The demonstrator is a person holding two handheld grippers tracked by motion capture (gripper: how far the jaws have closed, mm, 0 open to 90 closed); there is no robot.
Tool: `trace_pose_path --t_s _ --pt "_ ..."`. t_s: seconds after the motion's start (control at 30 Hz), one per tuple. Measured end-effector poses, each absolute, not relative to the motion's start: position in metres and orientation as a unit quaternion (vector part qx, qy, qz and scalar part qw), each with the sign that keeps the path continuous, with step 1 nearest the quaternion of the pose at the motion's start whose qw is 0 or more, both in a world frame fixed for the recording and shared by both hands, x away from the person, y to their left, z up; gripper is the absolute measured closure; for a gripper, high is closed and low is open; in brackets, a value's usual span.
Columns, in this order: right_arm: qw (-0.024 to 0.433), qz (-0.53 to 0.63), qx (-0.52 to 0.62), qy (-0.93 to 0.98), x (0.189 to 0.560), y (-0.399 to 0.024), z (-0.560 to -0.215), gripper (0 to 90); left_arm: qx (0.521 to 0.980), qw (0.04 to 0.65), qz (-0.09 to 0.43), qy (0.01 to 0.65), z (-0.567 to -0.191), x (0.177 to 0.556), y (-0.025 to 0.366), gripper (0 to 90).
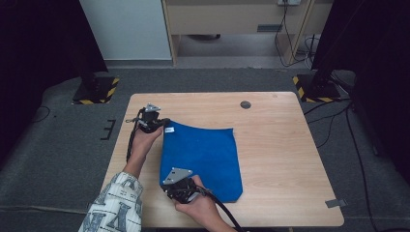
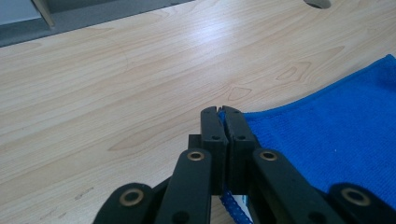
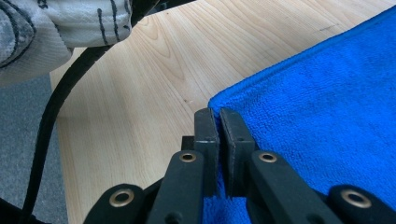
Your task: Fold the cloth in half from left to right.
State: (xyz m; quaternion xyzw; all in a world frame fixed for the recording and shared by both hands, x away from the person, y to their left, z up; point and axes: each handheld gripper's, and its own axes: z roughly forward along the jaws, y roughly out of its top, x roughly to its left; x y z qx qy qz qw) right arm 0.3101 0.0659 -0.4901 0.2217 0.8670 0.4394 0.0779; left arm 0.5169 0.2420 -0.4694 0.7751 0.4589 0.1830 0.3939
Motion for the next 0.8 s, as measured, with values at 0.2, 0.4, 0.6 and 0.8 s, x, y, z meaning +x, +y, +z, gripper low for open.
trace_pose_path --t_s 0.2,0.4,0.6,0.8 --pt "0.078 0.44 0.217 0.868 0.309 0.073 -0.489 86.3 0.776 0.389 0.185 0.46 -0.468 0.516 0.249 88.1" --pt "0.08 0.442 0.22 0.866 0.309 0.076 -0.49 86.3 0.777 0.389 0.184 0.46 -0.467 0.514 0.255 88.1" --pt "0.08 0.445 0.216 0.865 0.307 0.084 -0.488 86.3 0.778 0.386 0.188 0.459 -0.464 0.512 0.262 88.1" --pt "0.077 0.459 0.206 0.861 0.306 0.098 -0.483 86.3 0.774 0.387 0.193 0.462 -0.456 0.505 0.272 88.0"
